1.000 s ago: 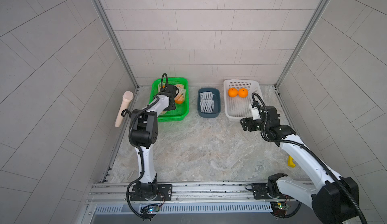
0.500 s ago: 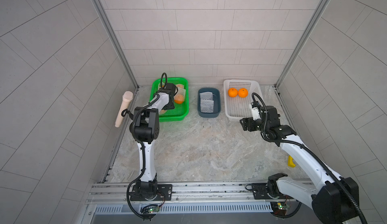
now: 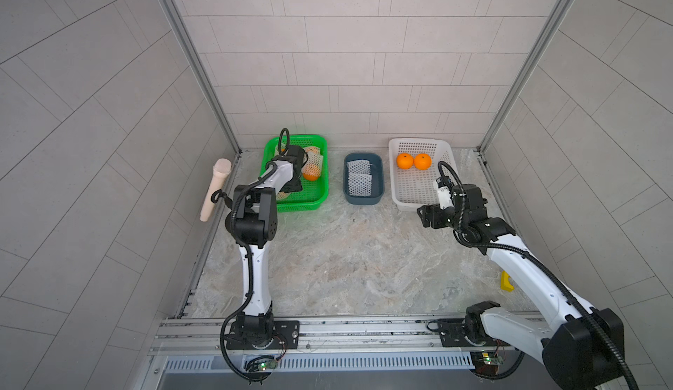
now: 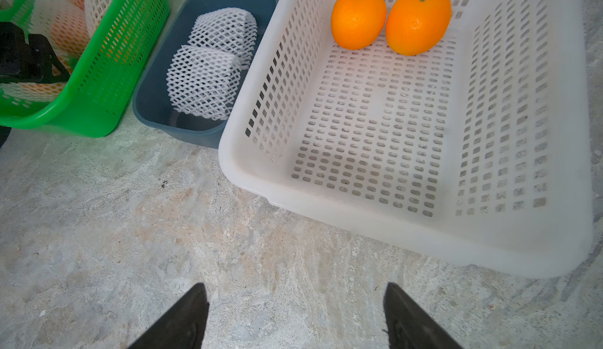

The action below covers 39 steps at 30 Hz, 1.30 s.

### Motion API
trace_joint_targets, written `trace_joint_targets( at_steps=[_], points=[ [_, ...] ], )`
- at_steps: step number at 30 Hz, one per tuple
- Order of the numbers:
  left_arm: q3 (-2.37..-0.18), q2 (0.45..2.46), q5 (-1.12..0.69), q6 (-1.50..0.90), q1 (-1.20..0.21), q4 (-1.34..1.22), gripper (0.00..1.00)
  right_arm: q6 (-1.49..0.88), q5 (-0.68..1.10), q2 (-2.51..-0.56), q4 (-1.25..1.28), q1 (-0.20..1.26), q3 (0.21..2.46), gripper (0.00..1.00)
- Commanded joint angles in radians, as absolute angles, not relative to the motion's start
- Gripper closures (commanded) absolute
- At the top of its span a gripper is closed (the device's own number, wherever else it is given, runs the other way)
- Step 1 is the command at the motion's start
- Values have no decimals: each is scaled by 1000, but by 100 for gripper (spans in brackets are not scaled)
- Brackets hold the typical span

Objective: Remove foam nets from oranges
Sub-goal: Pick up the orange from the basket.

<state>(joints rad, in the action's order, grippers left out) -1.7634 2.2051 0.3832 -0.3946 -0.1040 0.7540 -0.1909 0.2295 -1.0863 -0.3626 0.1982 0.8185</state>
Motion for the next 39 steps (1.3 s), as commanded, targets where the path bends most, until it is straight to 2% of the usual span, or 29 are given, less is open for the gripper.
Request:
trace_joint_targets(
  at_steps=[1, 7, 16, 39],
  points=[
    [-1781, 2249, 361, -393, -97, 776, 17, -190, 233, -1074, -359, 202, 822, 14],
    [-1792, 2254, 344, -388, -97, 781, 20, -190, 229, -1072, -359, 202, 822, 14],
    [-1773, 2217, 299, -376, -98, 778, 33, -191, 223, -1066, -359, 201, 819, 14],
    [-1635, 1991, 220, -350, -154, 739, 34, -192, 221, -1061, -358, 202, 815, 14]
  ],
)
